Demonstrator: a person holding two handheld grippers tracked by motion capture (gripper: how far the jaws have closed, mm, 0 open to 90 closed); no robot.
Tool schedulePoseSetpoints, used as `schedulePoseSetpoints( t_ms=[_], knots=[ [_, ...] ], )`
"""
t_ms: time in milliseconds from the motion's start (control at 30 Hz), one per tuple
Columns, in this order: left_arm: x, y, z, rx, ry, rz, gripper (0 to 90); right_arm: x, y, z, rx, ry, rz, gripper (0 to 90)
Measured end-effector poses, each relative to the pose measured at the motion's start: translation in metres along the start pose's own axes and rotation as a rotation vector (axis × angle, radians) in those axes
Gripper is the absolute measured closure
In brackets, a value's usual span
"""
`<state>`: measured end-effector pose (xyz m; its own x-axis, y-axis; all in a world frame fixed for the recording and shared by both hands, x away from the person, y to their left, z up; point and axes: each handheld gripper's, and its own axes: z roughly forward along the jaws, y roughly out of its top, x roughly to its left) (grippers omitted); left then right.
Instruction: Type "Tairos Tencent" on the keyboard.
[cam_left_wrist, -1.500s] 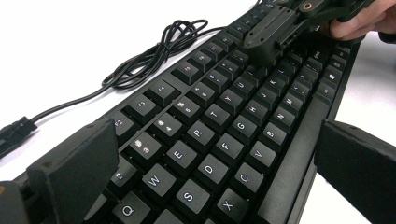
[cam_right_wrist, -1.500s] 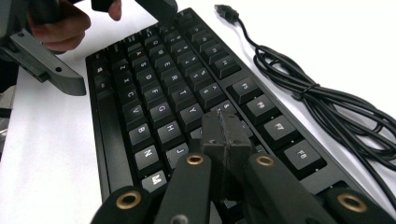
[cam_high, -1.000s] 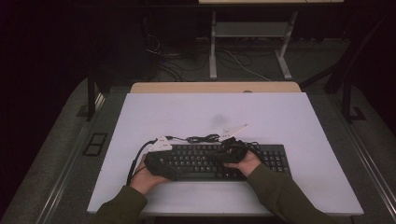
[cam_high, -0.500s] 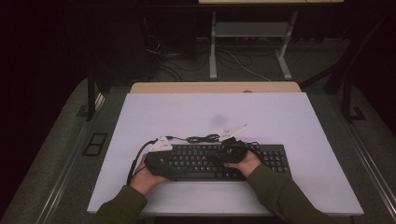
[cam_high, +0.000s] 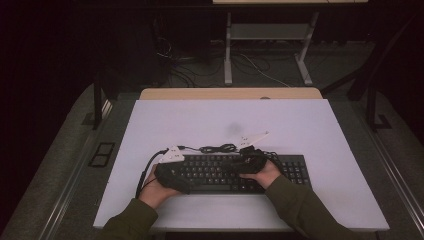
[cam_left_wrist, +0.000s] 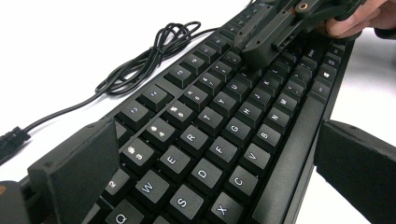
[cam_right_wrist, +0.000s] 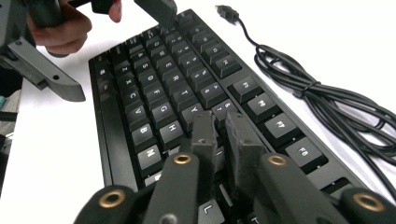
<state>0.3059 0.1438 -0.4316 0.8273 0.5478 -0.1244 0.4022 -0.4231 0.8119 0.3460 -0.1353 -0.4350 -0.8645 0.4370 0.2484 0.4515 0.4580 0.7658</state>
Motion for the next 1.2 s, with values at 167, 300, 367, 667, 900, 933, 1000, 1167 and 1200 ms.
schedulePoseSetpoints(
  t_ms=[167, 300, 367, 667, 900, 933, 1000, 1167, 1200],
  knots=[
    [0.000, 0.001, -0.001, -0.007, 0.006, 0.005, 2.2, -0.001, 0.001, -0.003, -0.021, 0.005, 0.007, 73.1],
    [0.000, 0.002, -0.002, -0.010, 0.011, 0.007, 5.9, -0.003, 0.001, -0.004, -0.035, 0.012, 0.018, 65.5],
    [0.000, 0.002, -0.003, -0.010, 0.014, 0.012, 8.3, -0.004, 0.001, -0.006, -0.034, 0.013, 0.022, 61.9],
    [0.000, 0.005, -0.004, -0.032, 0.023, 0.019, 20.8, -0.008, 0.001, -0.008, -0.063, 0.007, 0.037, 47.4],
    [-0.001, 0.007, -0.002, -0.038, 0.022, 0.023, 33.0, -0.009, 0.001, -0.009, -0.077, -0.011, 0.043, 37.8],
    [-0.001, 0.007, -0.002, -0.043, 0.022, 0.017, 34.5, -0.009, 0.001, -0.010, -0.079, -0.014, 0.043, 36.9],
    [-0.001, 0.008, -0.001, -0.041, 0.022, 0.019, 38.3, -0.010, 0.001, -0.010, -0.087, -0.016, 0.048, 35.6],
    [0.000, 0.009, 0.002, -0.034, 0.018, 0.021, 46.9, -0.010, 0.002, -0.012, -0.101, -0.022, 0.053, 32.5],
    [0.000, 0.010, 0.002, -0.033, 0.018, 0.024, 49.3, -0.011, 0.002, -0.012, -0.103, -0.024, 0.051, 32.2]
  ],
)
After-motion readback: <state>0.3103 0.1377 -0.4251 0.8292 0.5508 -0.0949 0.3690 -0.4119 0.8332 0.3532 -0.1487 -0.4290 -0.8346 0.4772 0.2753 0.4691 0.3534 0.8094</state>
